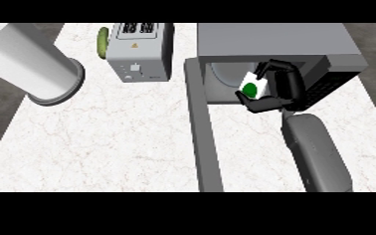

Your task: Pick up the milk, place it into the microwave and close the microwave

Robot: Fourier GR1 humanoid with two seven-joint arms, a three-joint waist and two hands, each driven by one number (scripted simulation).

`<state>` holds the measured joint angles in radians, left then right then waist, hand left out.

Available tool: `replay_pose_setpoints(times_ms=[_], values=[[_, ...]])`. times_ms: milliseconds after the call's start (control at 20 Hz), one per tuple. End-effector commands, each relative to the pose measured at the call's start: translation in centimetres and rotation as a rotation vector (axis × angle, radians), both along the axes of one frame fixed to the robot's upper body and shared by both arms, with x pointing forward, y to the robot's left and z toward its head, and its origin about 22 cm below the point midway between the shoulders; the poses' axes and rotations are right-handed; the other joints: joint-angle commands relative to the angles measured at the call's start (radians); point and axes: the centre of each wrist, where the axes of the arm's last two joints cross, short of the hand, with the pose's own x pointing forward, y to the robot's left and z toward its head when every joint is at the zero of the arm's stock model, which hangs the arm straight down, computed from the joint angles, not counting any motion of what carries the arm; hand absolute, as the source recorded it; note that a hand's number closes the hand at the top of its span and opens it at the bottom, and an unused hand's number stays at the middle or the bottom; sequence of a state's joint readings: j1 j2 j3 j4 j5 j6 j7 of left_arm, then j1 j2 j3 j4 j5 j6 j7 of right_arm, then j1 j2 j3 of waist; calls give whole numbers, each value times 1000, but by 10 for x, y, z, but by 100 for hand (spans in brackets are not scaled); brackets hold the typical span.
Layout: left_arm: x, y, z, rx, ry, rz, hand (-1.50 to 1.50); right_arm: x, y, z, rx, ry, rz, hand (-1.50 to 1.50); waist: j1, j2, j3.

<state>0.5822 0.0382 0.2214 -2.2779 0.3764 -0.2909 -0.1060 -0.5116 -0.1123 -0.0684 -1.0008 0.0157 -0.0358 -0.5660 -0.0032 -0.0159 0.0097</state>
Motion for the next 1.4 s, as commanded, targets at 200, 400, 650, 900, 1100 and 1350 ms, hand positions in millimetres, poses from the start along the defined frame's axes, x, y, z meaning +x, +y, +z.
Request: replay_pose_setpoints(times_ms=[200,400,650,900,1100,1350], values=[[8,2,-4,-2,-15,-47,-150,48,14,38,-86,66,-26,150,64,31,-10],[11,4,0,7,-23,-79,-150,43,20,20,-111,21,-69,150,94,40,-9],[15,2,-6,-5,-22,-93,-150,46,7,27,-171,-40,-139,150,120,46,-11],[20,0,-4,0,-33,-134,-150,44,-4,26,-208,-76,-191,150,148,52,-12],[25,0,0,21,-37,-118,-150,35,-1,9,-133,-64,-270,150,156,59,-10],[30,-1,2,41,-37,-139,-150,29,-15,5,-138,-149,-444,150,175,72,-11]])
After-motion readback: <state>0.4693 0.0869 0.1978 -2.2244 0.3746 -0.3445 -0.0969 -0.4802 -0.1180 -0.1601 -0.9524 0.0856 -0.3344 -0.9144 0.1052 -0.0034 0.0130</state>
